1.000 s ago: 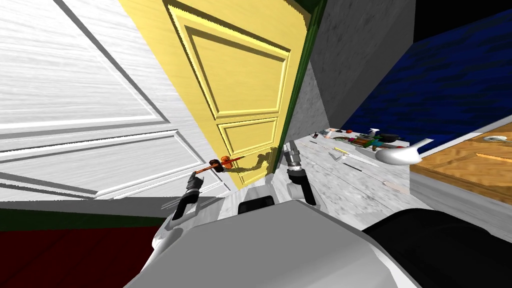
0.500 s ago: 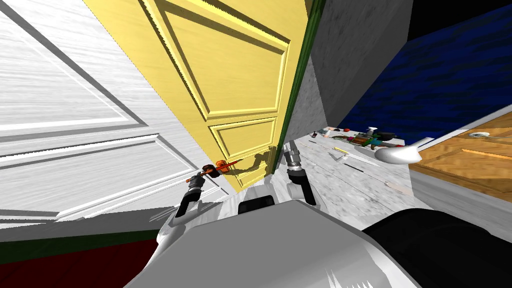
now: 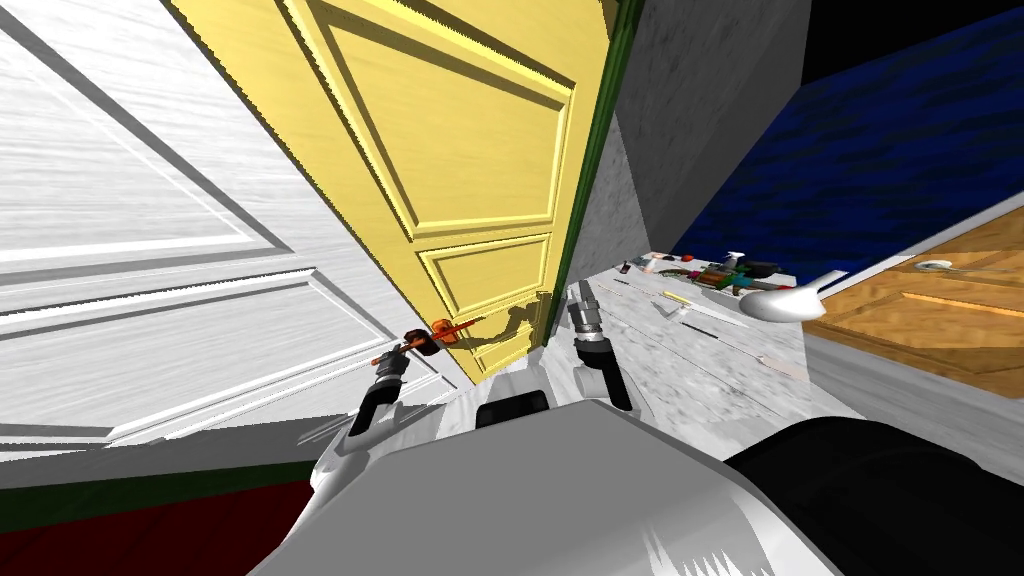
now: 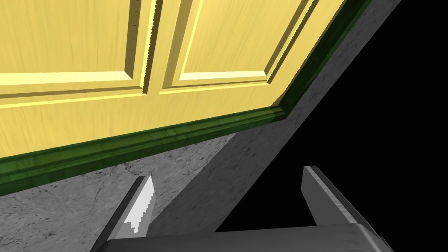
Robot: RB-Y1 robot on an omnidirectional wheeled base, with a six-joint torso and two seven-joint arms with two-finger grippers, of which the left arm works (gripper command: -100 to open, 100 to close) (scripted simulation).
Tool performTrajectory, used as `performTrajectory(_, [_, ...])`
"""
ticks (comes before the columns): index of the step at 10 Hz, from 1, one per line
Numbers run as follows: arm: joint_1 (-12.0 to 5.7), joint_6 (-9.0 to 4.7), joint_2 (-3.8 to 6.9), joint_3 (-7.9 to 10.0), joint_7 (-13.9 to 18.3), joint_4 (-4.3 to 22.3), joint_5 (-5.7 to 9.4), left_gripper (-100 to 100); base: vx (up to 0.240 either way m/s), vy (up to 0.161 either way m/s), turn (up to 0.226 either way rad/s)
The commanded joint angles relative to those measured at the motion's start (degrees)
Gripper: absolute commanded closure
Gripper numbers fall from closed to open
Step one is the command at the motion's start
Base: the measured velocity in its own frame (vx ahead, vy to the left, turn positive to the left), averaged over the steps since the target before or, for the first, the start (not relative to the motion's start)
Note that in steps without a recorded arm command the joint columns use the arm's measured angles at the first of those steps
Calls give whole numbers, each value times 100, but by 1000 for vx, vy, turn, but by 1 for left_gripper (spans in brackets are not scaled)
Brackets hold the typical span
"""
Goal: Pull the door open
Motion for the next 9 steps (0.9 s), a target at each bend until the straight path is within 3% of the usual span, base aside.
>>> performTrajectory(1, [94,10,67,39,30,27,8,100,-200,59,-63])
performTrajectory(4, [207,-44,217,-120,190,-48,2,100,-191,-13,-89])
performTrajectory(9, [284,-163,387,-537,475,-259,-33,100,-202,51,-141])
